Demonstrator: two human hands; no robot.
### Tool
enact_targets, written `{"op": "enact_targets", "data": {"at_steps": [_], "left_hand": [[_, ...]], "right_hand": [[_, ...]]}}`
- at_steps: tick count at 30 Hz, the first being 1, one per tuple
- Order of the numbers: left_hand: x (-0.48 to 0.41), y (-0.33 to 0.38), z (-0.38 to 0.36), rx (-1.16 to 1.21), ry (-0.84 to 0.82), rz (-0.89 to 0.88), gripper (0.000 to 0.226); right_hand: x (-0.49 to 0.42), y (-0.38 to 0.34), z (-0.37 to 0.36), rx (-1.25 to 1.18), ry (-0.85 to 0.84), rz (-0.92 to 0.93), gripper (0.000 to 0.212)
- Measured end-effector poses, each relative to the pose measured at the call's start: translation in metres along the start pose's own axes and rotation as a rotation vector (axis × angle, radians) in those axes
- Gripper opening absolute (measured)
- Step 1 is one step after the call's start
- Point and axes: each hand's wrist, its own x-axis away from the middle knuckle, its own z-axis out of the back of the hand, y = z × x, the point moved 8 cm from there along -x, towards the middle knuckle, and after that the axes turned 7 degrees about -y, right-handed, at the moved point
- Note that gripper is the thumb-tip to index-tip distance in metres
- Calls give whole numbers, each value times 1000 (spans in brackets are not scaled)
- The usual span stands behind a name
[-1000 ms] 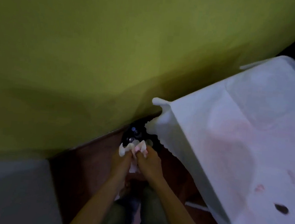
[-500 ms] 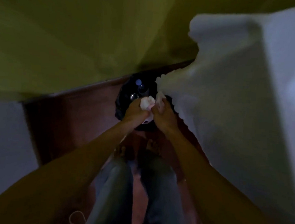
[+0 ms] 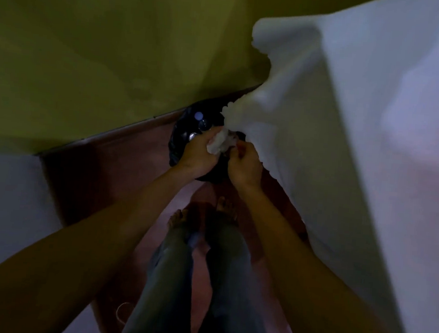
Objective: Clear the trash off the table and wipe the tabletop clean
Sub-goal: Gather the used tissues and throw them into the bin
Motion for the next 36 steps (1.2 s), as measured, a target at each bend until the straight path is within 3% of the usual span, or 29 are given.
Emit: {"op": "enact_targets", "data": {"at_steps": [6, 11, 22, 31, 36], "left_hand": [[83, 62, 10, -117, -24, -76, 55], [177, 123, 13, -187, -58, -131, 61], [301, 191, -16, -128, -114, -202, 51], [335, 246, -135, -408, -311, -403, 52], [368, 267, -233, -425, -417, -462, 49]], "right_hand": [[87, -57, 31, 28, -9, 5, 32], [170, -97, 57, -45, 72, 17, 30], [299, -102, 104, -183, 271, 7, 22], [381, -55, 223, -235, 492, 76, 25], [444, 3, 301, -342, 637, 72, 24]]}}
